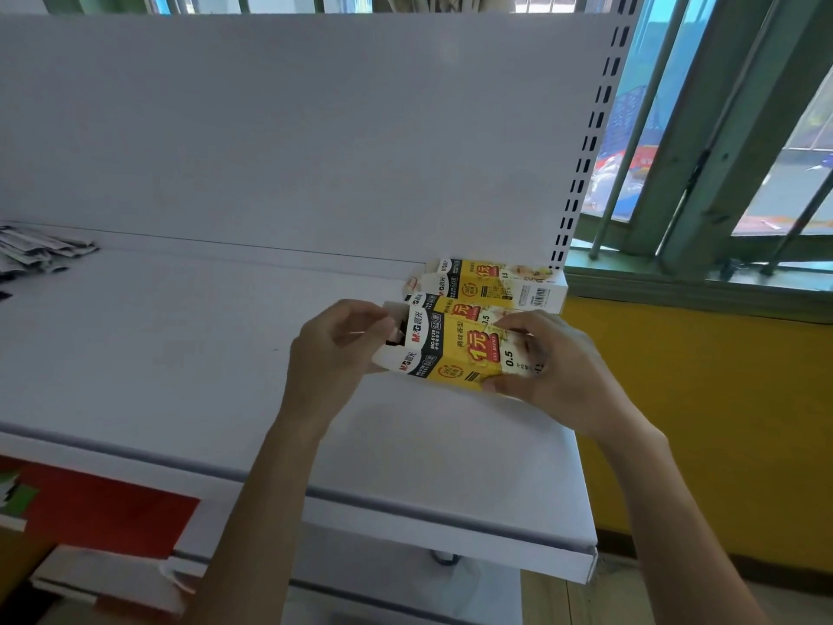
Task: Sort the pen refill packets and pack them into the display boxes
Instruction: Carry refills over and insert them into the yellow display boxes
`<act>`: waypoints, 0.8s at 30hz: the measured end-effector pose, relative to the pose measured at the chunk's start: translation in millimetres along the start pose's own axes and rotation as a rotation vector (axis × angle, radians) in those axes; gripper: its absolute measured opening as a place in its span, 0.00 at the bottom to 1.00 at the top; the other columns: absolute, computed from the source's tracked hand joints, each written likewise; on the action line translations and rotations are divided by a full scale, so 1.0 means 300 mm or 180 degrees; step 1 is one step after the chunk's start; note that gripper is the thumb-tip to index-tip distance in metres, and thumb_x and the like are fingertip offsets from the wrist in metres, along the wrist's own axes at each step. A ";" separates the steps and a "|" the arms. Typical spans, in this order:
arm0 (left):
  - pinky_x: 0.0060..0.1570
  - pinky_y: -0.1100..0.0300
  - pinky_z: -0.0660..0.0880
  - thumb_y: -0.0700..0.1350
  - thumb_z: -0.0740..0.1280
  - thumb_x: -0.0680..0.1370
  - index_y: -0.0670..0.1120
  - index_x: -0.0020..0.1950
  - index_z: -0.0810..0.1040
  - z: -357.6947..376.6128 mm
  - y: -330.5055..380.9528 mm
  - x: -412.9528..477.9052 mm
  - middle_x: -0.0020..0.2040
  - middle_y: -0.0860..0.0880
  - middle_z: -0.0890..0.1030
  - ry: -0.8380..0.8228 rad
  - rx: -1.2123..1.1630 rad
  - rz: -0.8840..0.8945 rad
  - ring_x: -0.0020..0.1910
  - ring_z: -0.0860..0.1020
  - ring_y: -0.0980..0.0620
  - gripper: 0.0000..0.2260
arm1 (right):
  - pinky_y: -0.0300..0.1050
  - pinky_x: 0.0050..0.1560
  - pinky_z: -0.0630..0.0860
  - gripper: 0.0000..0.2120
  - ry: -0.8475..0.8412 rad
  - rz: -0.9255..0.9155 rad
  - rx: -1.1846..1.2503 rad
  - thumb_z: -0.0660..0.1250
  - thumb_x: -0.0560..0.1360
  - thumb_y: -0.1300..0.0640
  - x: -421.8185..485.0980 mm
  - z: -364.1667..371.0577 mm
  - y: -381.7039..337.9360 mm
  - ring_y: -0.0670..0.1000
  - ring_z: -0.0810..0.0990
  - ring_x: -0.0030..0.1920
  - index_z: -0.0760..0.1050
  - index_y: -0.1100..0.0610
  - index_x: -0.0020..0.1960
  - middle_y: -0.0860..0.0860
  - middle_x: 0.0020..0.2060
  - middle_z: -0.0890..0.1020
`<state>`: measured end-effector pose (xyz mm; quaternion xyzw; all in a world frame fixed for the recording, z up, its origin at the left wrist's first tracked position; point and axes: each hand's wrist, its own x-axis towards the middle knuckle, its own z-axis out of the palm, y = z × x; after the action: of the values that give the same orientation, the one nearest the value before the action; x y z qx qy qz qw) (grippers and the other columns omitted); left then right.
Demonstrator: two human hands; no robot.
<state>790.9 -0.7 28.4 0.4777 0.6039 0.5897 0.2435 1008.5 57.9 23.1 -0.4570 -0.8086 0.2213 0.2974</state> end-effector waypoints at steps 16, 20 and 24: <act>0.40 0.68 0.66 0.44 0.59 0.80 0.52 0.66 0.74 0.000 -0.094 0.011 0.55 0.46 0.76 -0.0990 0.1890 0.0081 0.52 0.73 0.52 0.15 | 0.43 0.65 0.62 0.31 -0.0151 0.0002 -0.1094 0.72 0.68 0.48 0.017 0.068 -0.011 0.47 0.59 0.67 0.68 0.51 0.68 0.45 0.63 0.69; 0.57 0.61 0.66 0.45 0.63 0.77 0.53 0.66 0.73 -0.124 -0.127 -0.015 0.60 0.48 0.73 -0.0360 0.2078 0.0269 0.59 0.70 0.48 0.17 | 0.43 0.67 0.60 0.30 -0.0101 -0.0122 -0.0857 0.70 0.70 0.54 0.064 0.120 -0.087 0.48 0.59 0.69 0.65 0.53 0.70 0.46 0.68 0.66; 0.63 0.55 0.66 0.47 0.66 0.76 0.48 0.61 0.78 -0.345 -0.131 -0.018 0.62 0.47 0.75 0.0089 0.2300 0.0295 0.60 0.71 0.47 0.14 | 0.36 0.60 0.63 0.24 -0.0038 -0.0628 -0.0040 0.69 0.72 0.57 0.133 0.264 -0.291 0.48 0.71 0.62 0.69 0.54 0.67 0.48 0.62 0.74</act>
<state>693.1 -49.2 9.1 0.5517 0.7543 0.3552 0.0237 885.2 43.4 31.6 -0.3756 -0.8528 0.1885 0.3100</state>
